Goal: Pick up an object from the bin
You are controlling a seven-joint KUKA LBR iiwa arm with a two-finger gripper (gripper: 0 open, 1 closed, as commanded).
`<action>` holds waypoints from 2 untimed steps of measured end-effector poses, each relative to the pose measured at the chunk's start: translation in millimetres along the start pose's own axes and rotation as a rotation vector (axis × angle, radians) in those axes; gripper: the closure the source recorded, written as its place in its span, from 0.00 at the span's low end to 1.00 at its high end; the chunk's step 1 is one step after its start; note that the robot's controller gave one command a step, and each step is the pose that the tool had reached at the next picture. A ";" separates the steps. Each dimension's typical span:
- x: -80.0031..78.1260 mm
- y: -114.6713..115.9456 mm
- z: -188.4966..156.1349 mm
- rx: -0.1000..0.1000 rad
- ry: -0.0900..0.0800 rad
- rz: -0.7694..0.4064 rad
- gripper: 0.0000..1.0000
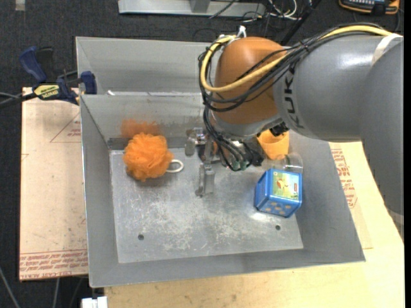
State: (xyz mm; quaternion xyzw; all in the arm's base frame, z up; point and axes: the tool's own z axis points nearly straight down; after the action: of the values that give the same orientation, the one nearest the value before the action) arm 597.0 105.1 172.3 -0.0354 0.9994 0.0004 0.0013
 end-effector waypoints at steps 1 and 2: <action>-15.1 30.6 54.9 -0.002 -0.004 -0.180 0.00; -41.2 30.7 81.8 -0.002 -0.001 -0.218 0.00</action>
Offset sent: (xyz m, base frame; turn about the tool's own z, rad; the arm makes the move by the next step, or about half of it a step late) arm 0.0540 0.0321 -0.0931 -0.2344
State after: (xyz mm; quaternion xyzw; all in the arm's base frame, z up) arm 636.1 138.7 90.7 -0.1437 0.9896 0.0012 0.0020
